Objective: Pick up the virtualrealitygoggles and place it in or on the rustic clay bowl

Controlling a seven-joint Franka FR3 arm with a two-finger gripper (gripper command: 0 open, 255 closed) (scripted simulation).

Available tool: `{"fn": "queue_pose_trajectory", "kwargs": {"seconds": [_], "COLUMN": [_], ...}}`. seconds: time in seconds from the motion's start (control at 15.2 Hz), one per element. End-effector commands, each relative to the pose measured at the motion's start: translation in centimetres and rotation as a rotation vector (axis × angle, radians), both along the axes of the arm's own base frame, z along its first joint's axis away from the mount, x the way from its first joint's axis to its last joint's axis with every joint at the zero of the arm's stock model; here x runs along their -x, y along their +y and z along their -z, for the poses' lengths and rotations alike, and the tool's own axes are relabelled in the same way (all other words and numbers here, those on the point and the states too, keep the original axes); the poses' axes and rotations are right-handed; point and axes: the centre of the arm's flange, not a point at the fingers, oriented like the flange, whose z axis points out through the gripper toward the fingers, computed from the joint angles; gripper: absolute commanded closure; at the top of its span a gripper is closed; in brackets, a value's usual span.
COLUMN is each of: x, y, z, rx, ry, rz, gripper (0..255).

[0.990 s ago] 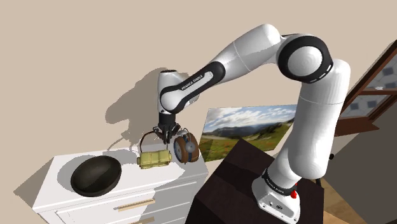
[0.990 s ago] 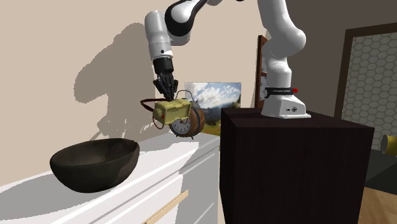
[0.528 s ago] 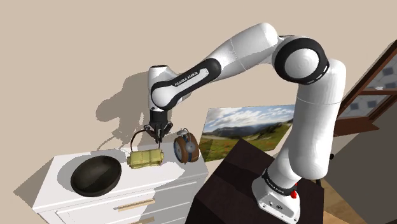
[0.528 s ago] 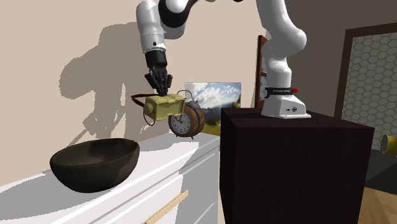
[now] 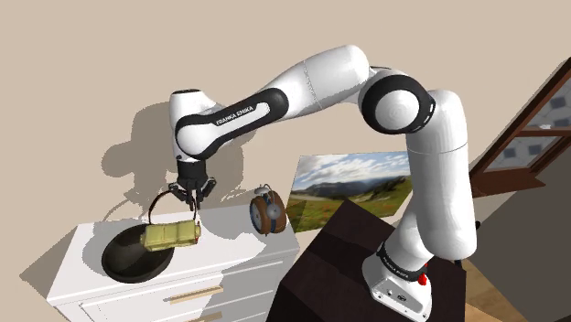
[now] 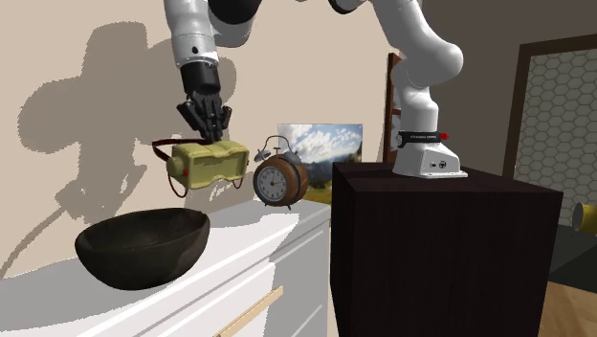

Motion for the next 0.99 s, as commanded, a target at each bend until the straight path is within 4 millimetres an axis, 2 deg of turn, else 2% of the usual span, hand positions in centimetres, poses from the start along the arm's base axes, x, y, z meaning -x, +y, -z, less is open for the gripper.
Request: {"fn": "queue_pose_trajectory", "kwargs": {"seconds": [0.0,0.4,0.92], "x": [-1.2,-4.7,-4.7], "y": [2.5,9.2,9.2], "z": [0.0,-0.6,3.6], "rx": [0.000,0.000,0.000], "ry": [-0.001,-0.001,-0.001], "rz": [0.001,0.001,0.001], "gripper": [255,255,255]}}
